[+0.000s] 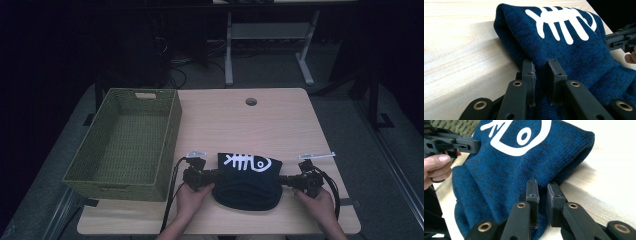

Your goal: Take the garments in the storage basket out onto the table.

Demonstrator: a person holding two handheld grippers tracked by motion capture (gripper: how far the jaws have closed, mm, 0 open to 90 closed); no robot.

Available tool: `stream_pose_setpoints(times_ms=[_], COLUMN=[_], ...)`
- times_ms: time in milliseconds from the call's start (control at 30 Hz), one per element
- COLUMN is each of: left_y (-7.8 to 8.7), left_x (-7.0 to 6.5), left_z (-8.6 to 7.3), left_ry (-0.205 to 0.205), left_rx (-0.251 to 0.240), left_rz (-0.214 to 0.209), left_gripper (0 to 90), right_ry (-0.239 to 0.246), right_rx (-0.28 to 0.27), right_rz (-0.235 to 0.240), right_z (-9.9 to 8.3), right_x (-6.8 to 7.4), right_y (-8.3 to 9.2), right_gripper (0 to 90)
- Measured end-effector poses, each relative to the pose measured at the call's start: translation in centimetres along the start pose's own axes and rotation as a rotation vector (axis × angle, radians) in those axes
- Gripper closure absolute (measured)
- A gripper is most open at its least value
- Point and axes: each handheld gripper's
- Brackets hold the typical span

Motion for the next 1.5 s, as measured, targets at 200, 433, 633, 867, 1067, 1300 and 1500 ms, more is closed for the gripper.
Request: stream_pose_setpoints(times_ms=[200,433,633,867,1067,1300,1500], left_y=[1.1,3.1,4.8,7.6,9.7,12.3,14.4], left_x=[-0.6,-1.3,-1.7,-2.0,-1.5,-1.0,0.0], left_z=[0.7,2.3,3.5,5.0,6.0,6.8,7.4], left_ry=[-0.014,-0.028,-0.047,-0.057,-0.051,-0.050,-0.043], left_rx=[-0.025,-0.041,-0.063,-0.089,-0.108,-0.129,-0.132], left_rz=[0.002,-0.005,0.002,0.009,0.013,0.015,0.026], left_gripper=[79.4,79.3,79.3,79.1,79.1,79.0,78.8], right_ry=[0.015,0.015,0.030,0.057,0.086,0.102,0.117], right_rx=[-0.021,-0.043,-0.062,-0.075,-0.075,-0.075,-0.071], right_rz=[0.014,0.032,0.049,0.070,0.077,0.097,0.112], right_z=[0.8,1.9,3.3,5.6,7.4,9.3,10.7], right_x=[0.8,1.8,3.0,5.2,6.9,8.8,10.5], right_y=[0.6,1.4,2.1,2.8,2.8,2.3,1.4], right_gripper=[81.8,81.7,81.7,81.7,81.6,81.6,81.6])
Point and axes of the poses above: each handheld gripper's, and its own axes: y roughly backward along the jaws, z roughly out of its top, x roughly to its left, and after that the axes turned 2 degrees about -z, right-handed
